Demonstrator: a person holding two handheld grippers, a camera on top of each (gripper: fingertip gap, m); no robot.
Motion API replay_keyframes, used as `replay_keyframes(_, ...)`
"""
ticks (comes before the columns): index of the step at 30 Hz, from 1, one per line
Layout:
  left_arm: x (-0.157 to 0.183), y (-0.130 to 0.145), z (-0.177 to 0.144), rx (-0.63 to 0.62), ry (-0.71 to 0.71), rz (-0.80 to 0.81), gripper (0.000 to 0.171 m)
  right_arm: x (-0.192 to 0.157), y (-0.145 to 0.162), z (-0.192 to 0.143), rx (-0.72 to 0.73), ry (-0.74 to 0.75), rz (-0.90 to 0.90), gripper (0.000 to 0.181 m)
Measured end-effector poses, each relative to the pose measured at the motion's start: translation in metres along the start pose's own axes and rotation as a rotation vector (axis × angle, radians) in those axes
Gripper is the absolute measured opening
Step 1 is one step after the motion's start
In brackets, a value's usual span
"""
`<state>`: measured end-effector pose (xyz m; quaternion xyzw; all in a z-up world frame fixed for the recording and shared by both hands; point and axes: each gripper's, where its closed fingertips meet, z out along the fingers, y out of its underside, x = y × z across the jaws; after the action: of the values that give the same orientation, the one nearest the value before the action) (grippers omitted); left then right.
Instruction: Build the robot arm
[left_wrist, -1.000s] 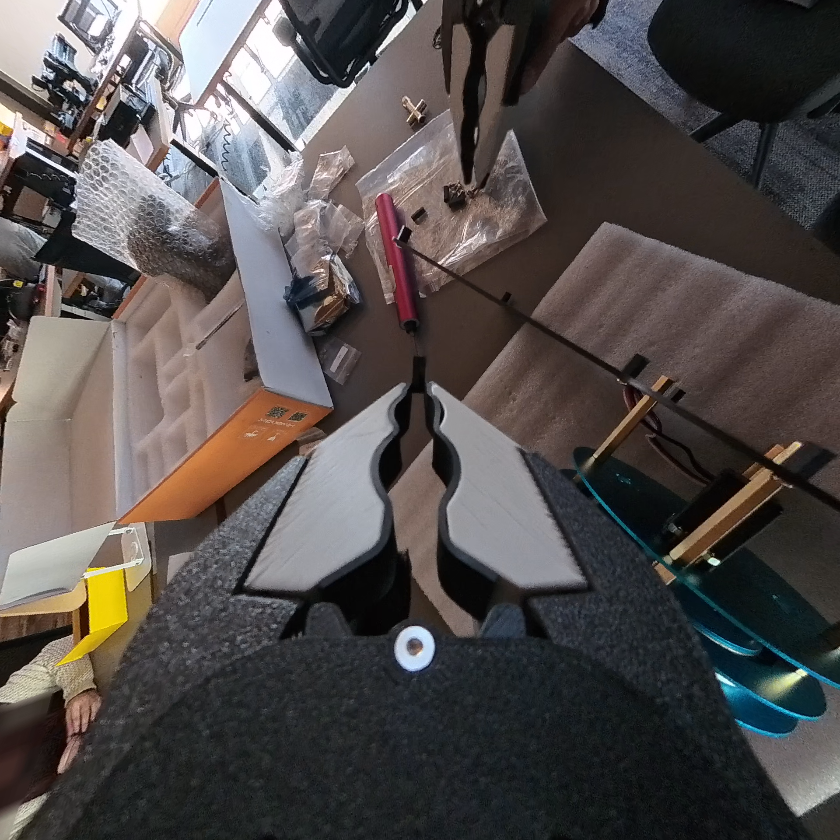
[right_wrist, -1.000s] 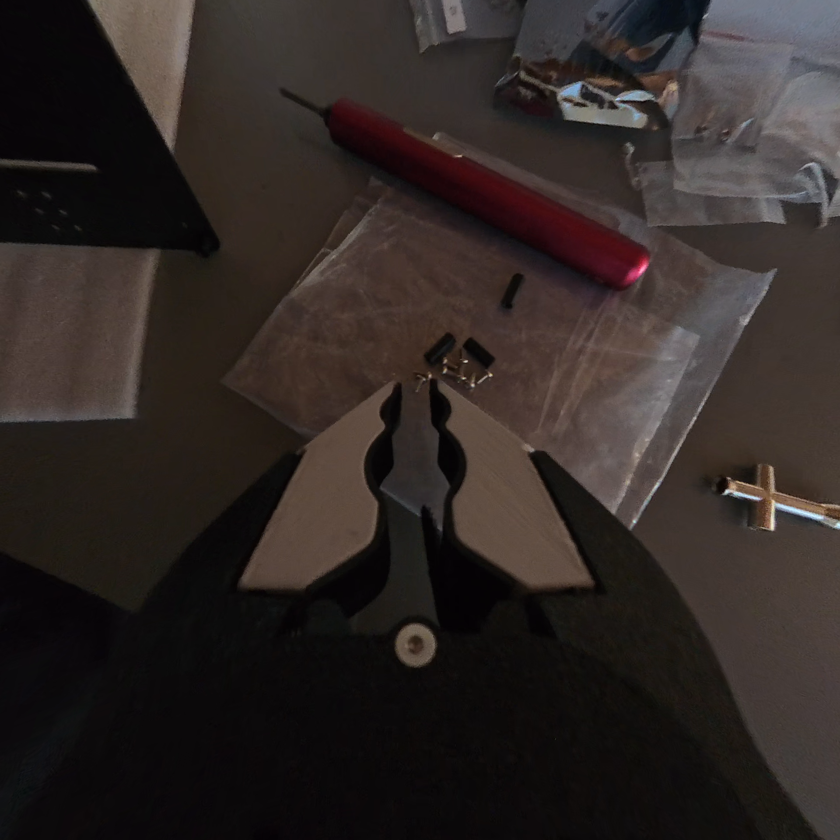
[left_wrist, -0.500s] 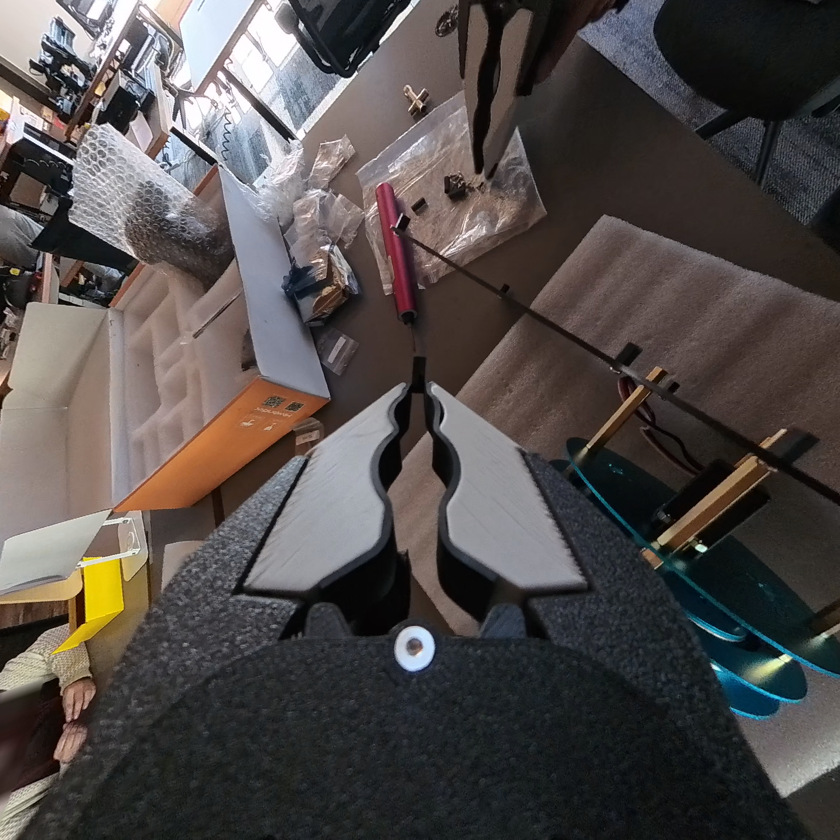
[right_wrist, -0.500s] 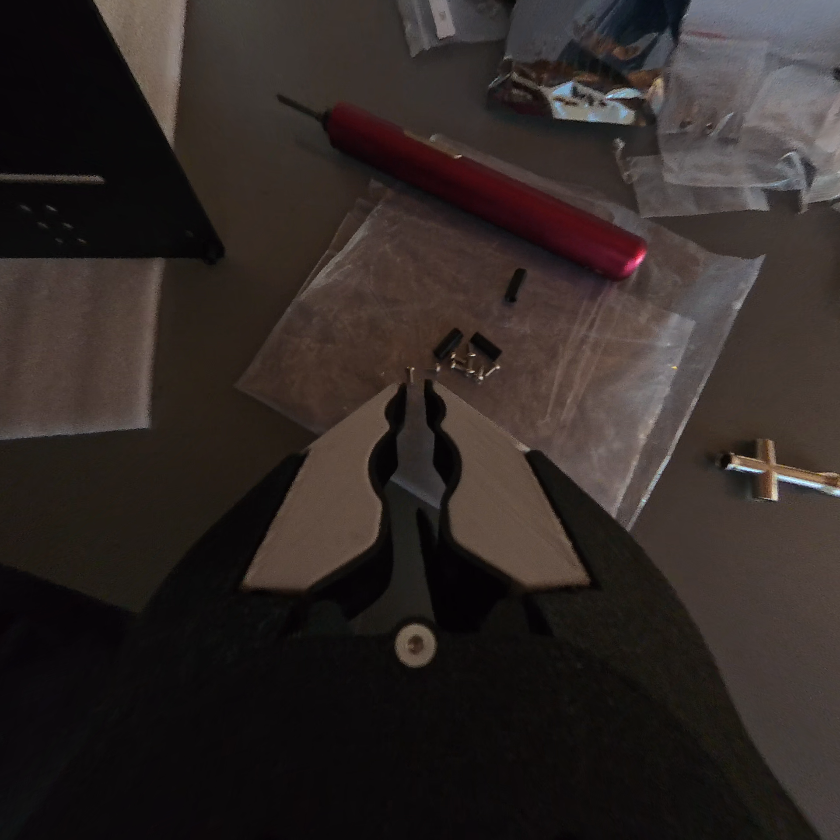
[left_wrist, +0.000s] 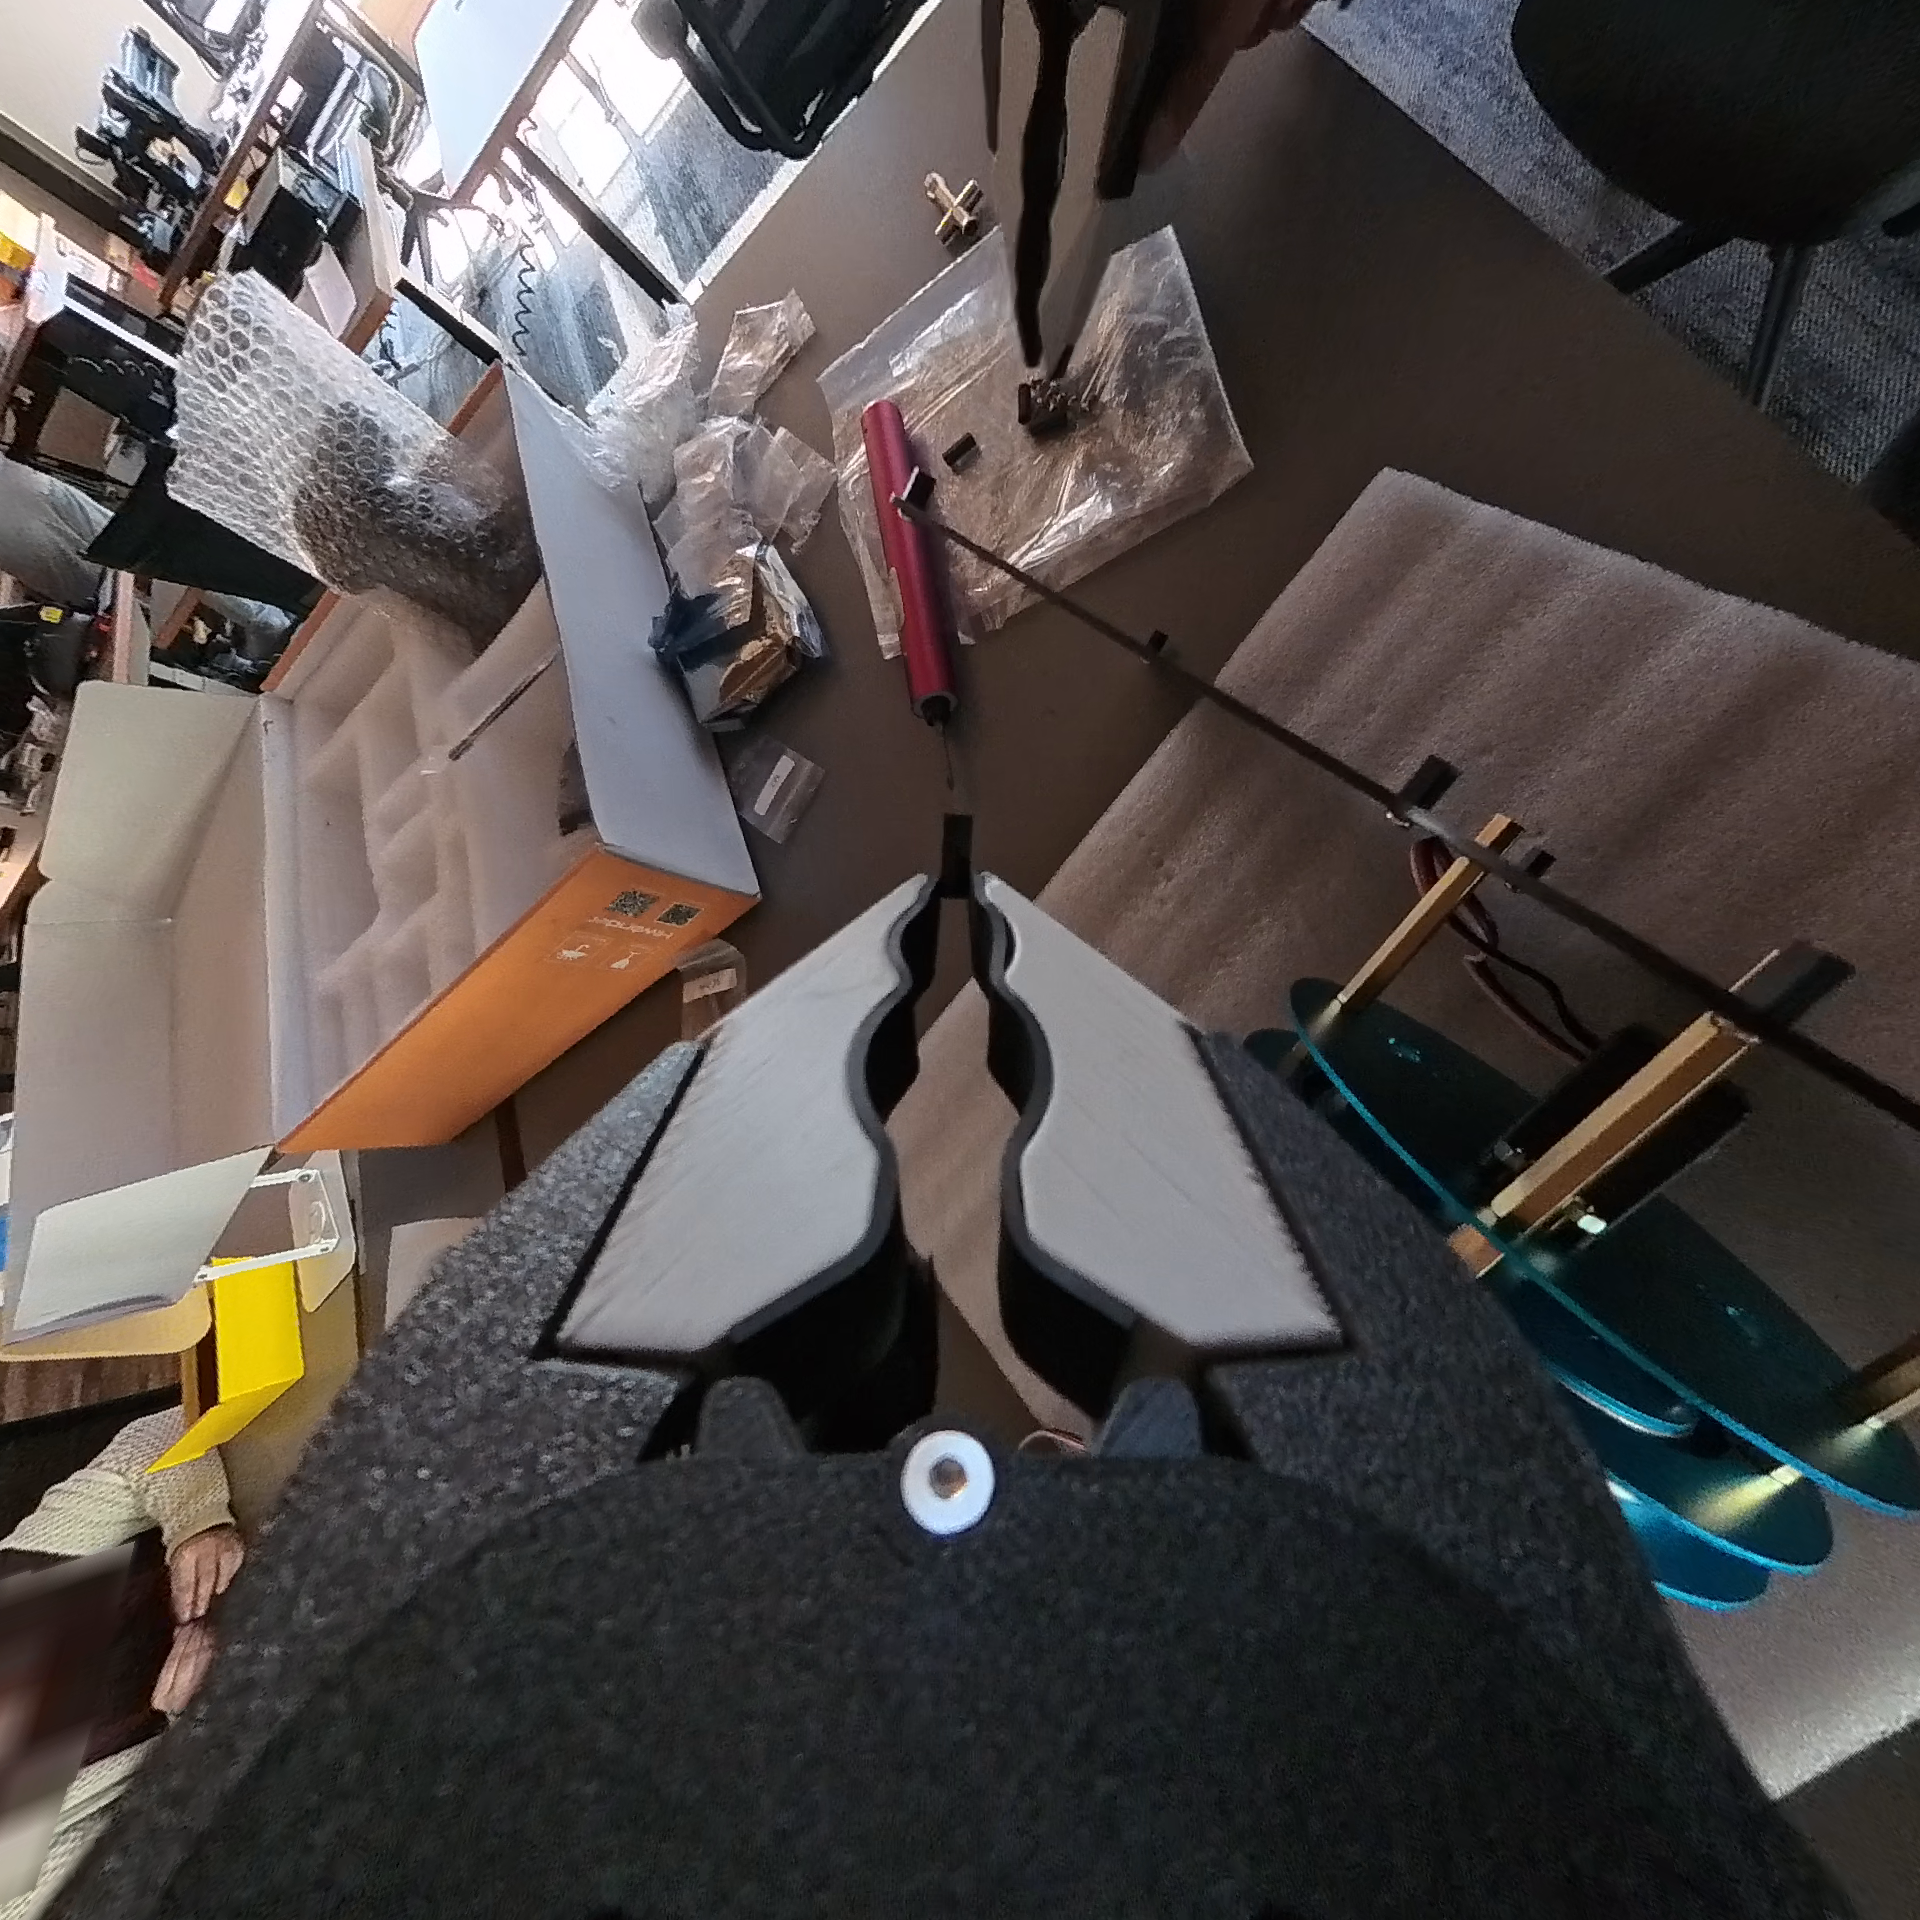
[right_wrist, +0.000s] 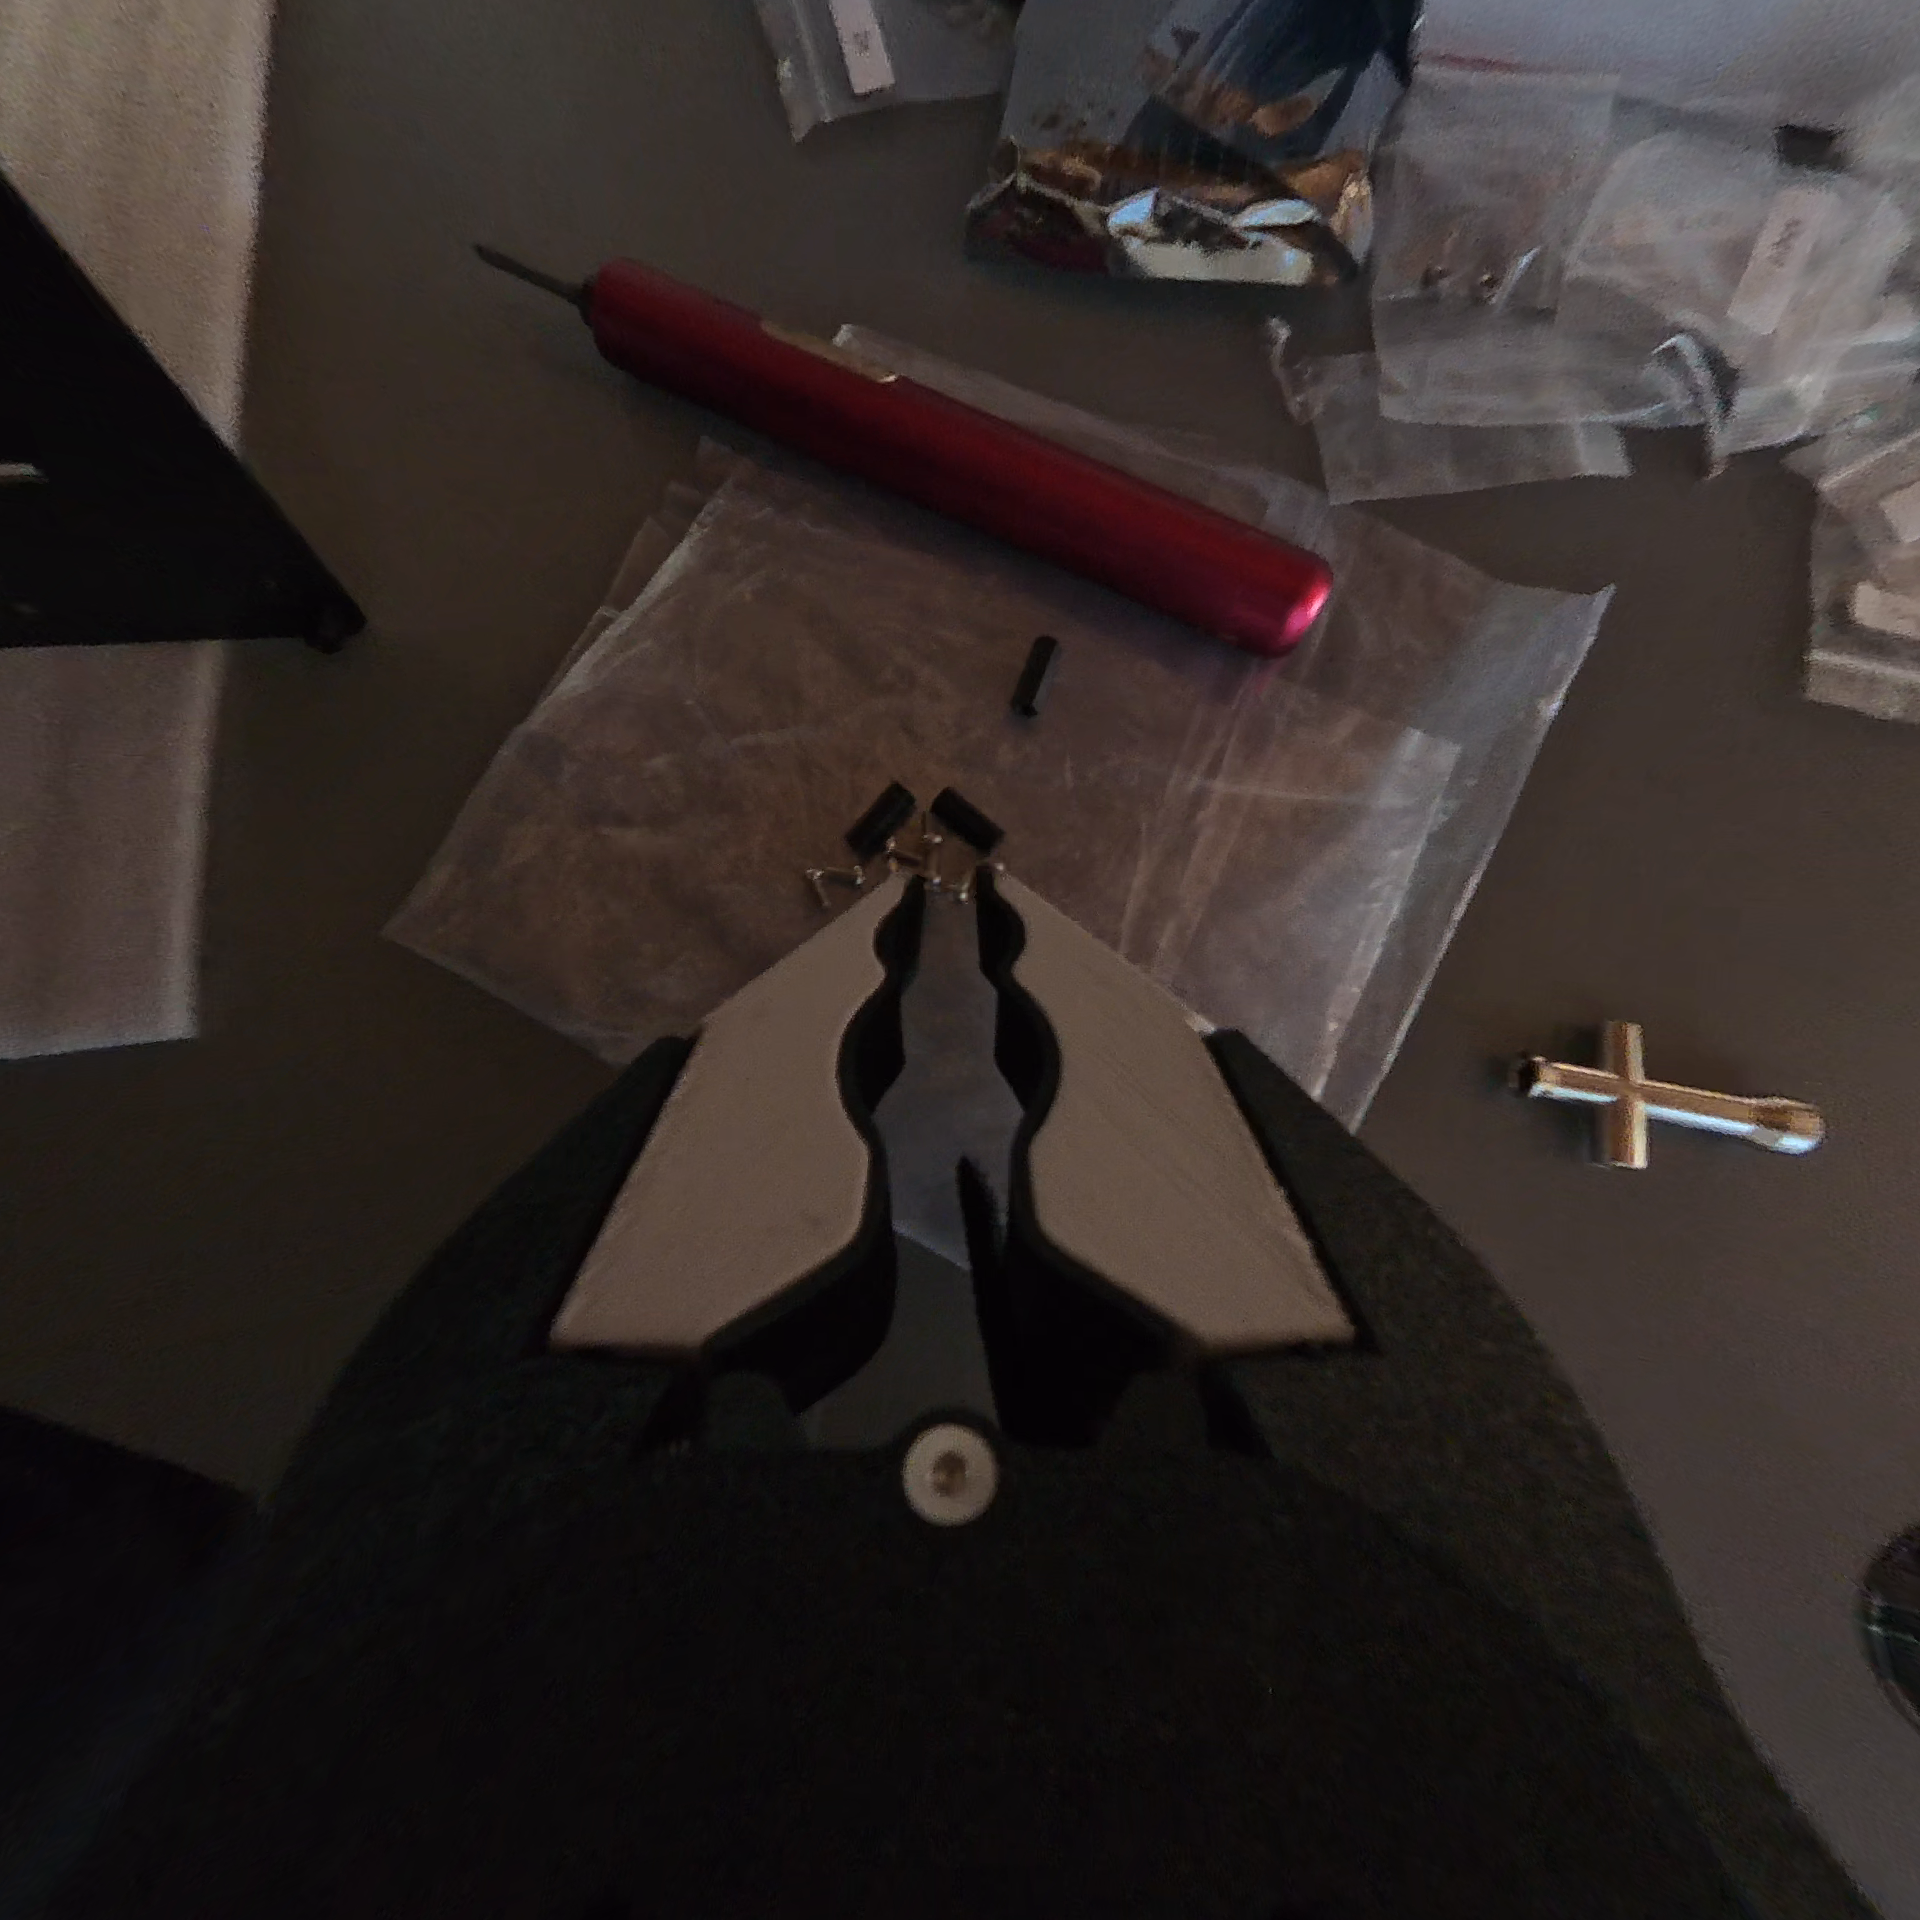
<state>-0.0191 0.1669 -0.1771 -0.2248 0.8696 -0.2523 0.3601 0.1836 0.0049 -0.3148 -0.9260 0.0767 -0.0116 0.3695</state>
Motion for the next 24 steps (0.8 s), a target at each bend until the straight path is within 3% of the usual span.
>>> replay_keyframes(24,0.0022,0.0048,0.0055,-0.006,0.037,-0.003,0.004,0.0044,0.0025,-0.0036,-0.001,0.04,-0.005,0.003)
